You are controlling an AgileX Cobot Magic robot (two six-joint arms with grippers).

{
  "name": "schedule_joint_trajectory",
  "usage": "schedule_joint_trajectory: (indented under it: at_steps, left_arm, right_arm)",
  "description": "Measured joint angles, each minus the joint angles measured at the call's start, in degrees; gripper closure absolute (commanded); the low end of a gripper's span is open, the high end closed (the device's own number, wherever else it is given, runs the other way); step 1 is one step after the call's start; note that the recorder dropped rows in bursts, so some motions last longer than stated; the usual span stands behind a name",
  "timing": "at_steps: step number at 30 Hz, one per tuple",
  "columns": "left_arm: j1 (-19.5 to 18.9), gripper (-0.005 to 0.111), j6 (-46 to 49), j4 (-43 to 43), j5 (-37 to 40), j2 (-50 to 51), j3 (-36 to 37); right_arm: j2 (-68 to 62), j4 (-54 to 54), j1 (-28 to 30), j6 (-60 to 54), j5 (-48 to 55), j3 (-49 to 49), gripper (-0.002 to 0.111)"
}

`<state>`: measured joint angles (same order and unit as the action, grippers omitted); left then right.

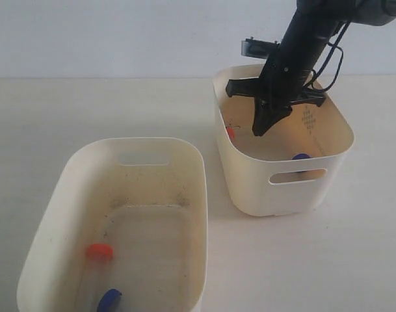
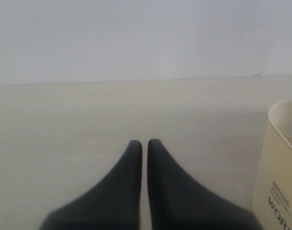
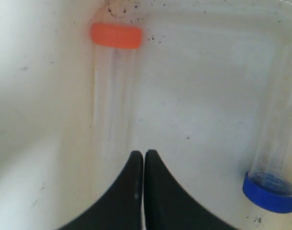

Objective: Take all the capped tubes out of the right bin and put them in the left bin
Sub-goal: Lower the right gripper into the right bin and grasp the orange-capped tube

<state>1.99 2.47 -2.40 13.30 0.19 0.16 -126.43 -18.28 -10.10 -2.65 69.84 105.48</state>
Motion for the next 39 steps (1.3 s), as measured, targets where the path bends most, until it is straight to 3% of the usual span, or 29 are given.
schedule_joint_trajectory:
  at_steps: [16,19,24,26,39]
  left_arm:
    - [0.0,0.102,0.0,0.0,0.0,0.0,0.0]
    - [0.0,0.102,0.0,0.0,0.0,0.0,0.0]
    - [0.0,0.102,0.0,0.0,0.0,0.0,0.0]
    - [0.0,0.102,0.0,0.0,0.0,0.0,0.0]
    - [0.0,0.102,0.0,0.0,0.0,0.0,0.0]
  right_arm:
    - [-1.4,-0.8,0.0,-4.3,0.0,0.0,0.108]
    - [-1.4,-2.4,0.0,-6.3,0.0,0.0,0.094]
    - [-1.4,-4.5,0.0,-7.4,-0.1,0.0,0.054]
    - [-1.4,-4.6,0.0,-7.4,-0.7,0.0,0.047]
    - [-1.4,-4.6,0.0,-7.4,-3.4,0.0,0.046]
